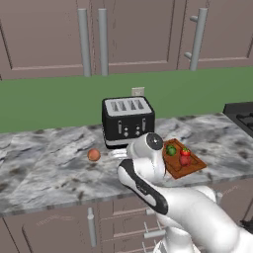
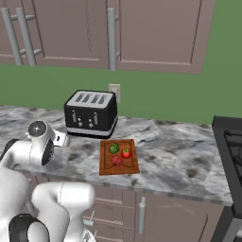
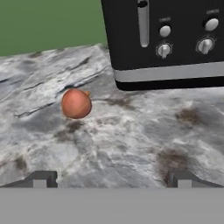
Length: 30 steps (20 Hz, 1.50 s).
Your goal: Place the avocado, onion, tomato, and bell pepper on the cutting board.
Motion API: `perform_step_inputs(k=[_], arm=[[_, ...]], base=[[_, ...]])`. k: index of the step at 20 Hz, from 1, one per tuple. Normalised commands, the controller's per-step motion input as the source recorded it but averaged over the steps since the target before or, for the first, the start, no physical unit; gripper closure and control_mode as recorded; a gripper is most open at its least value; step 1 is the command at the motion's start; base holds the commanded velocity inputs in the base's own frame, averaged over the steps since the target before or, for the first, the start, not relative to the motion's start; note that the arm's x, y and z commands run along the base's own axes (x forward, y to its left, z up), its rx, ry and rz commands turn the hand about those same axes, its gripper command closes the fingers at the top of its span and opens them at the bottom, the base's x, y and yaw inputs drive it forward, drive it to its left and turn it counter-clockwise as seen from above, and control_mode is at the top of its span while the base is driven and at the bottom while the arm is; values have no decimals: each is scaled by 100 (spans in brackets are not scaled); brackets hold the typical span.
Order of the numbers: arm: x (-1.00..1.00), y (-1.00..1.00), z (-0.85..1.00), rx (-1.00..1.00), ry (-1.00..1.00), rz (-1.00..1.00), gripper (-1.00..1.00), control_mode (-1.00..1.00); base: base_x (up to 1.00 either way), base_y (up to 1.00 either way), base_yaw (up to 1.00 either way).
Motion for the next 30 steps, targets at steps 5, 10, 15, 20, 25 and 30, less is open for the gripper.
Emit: perform_step_inputs(k=[5, 10, 15, 20, 25, 30], arm=[[58, 42, 0, 0, 0, 2, -100, -100], [41, 44, 0, -2, 7, 0, -100, -100], [20, 33, 0, -6, 1, 0, -100, -100], [12, 38, 10, -6, 0, 0, -100, -100], [0, 39, 41, -7, 0, 0, -100, -100], [11, 27, 46, -5, 0, 0, -100, -100]], base=[[0, 0, 0], [0, 0, 0], [0, 0, 0], [0, 0, 0], [0, 0, 0], [0, 0, 0]])
